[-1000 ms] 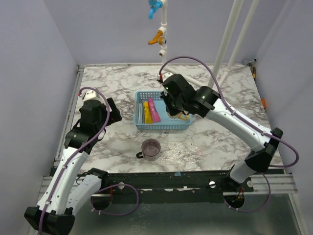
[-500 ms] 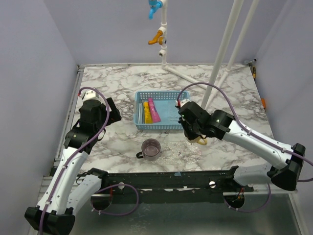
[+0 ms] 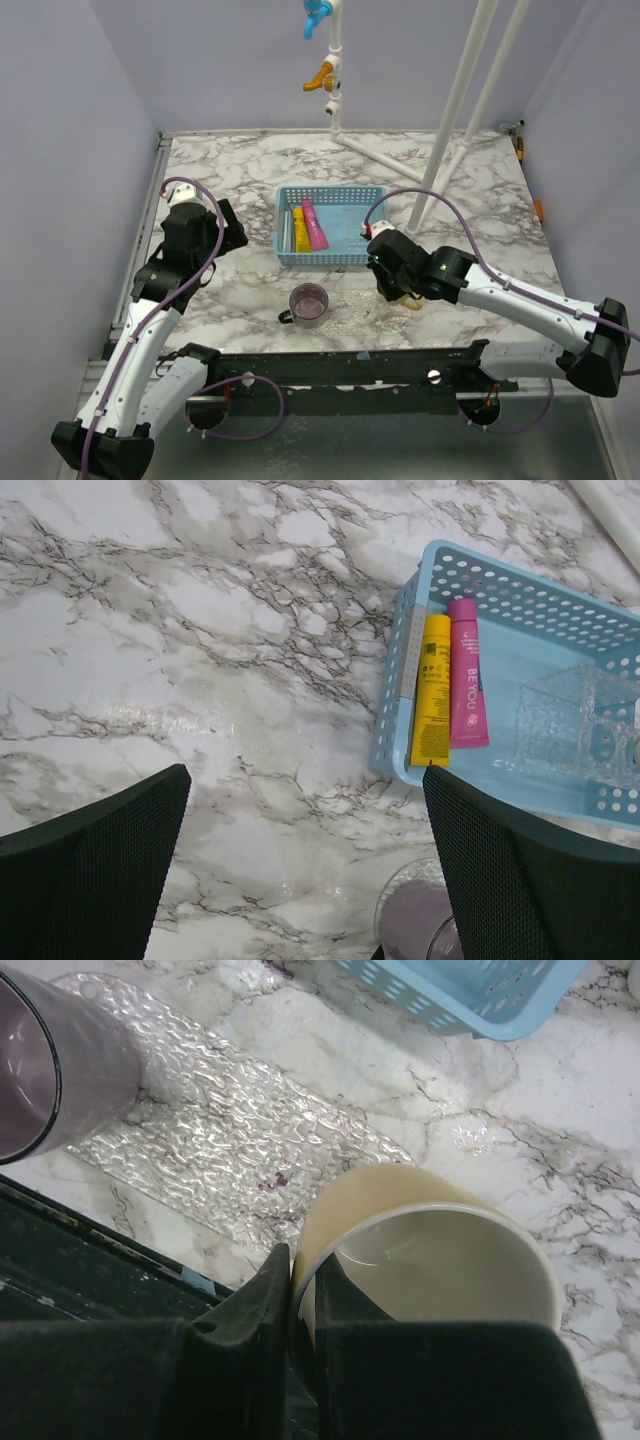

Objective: Prepare toiletry sets of a toothbrush and toothpaste on the tray

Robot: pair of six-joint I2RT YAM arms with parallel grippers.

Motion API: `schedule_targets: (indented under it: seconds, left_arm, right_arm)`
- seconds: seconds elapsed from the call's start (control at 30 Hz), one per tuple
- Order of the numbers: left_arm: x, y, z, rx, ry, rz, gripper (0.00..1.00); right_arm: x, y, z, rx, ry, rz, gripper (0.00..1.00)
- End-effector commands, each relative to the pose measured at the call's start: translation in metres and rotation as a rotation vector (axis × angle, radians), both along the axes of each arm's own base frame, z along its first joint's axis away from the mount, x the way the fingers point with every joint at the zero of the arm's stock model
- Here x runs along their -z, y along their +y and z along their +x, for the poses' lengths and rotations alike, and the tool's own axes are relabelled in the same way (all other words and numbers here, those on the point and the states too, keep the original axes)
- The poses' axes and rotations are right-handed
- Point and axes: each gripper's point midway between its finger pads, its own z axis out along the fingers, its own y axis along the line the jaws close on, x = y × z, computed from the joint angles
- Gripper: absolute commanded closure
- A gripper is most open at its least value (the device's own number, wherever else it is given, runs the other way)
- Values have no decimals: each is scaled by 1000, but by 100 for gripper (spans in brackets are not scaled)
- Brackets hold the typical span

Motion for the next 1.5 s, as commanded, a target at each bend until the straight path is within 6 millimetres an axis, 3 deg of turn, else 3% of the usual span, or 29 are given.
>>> schedule_targets:
  seconds: [0.0,0.2,0.77,1.47]
  left_arm:
    - [-10,-2,2,10,-22,-16,1]
    - [-9,-3,2,16,-20,-20,1]
    - [-8,-6,4,29,-10,-28,1]
    - [-8,-6,5,30,-8,-32,1]
  right_arm:
    - [-7,15,11,33,-43,58,99]
    - [4,16,7,85,-12,87,99]
    - [30,-8,0,231,19,40,99]
    - [49,-10,-6,238,53,20,99]
